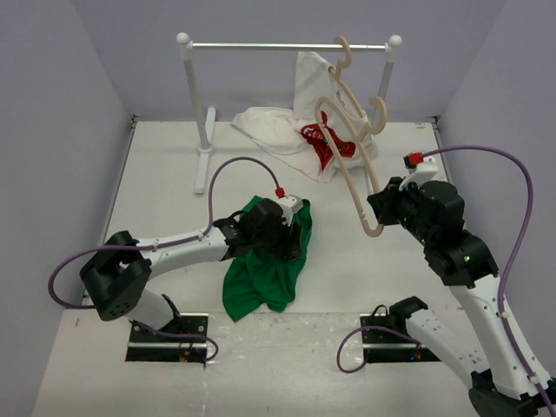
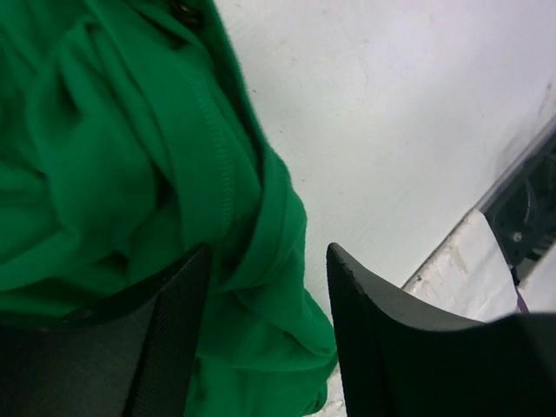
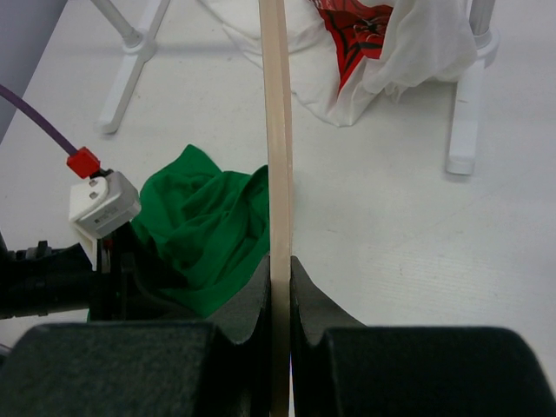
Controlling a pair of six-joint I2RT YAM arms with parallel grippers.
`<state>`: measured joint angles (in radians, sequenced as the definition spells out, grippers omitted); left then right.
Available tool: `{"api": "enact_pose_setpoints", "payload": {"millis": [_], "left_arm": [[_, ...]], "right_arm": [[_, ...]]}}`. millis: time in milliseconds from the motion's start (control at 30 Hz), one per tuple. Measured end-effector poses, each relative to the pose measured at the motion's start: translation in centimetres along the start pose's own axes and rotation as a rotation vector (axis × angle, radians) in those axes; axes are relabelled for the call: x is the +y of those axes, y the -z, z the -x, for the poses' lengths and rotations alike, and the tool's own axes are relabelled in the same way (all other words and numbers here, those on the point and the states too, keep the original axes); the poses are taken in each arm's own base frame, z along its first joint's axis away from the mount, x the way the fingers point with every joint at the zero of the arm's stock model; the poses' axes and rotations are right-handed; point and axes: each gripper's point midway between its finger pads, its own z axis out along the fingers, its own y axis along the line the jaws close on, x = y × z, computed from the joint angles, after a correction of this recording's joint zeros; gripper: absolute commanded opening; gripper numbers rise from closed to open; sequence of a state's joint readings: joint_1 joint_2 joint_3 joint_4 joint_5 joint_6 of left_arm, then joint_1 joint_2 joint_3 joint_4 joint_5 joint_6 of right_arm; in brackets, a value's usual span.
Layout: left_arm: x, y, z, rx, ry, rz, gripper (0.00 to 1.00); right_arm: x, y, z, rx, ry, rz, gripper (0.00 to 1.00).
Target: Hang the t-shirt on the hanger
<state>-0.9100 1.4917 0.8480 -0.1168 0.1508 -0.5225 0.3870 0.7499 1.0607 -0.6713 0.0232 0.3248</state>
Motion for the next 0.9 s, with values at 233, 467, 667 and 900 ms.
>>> {"api": "enact_pose_setpoints", "payload": {"millis": [233, 467, 667, 900], "left_arm": [[0.8, 1.3, 8.1, -0.151, 0.007, 0.121, 0.55], [4.6, -1.6, 11.5, -0.145, 0.045, 0.225, 0.4], [7.1, -5.8, 8.5, -0.002, 0.047, 0.288, 0.38], [7.3, -6.4, 7.5, 0.042, 0.041, 0.282, 0.09]], "right_arm": [[0.1, -0.4, -0.2, 0.015, 0.0, 0.003, 0.0], [0.0, -0.4, -0.2, 0.013, 0.0, 0.001, 0.0], [-0.2, 0.2, 0.2, -0.014, -0.001, -0.01, 0.0], [-0.1, 0.8, 0.6, -0.037, -0.002, -0.005, 0.0]]}}
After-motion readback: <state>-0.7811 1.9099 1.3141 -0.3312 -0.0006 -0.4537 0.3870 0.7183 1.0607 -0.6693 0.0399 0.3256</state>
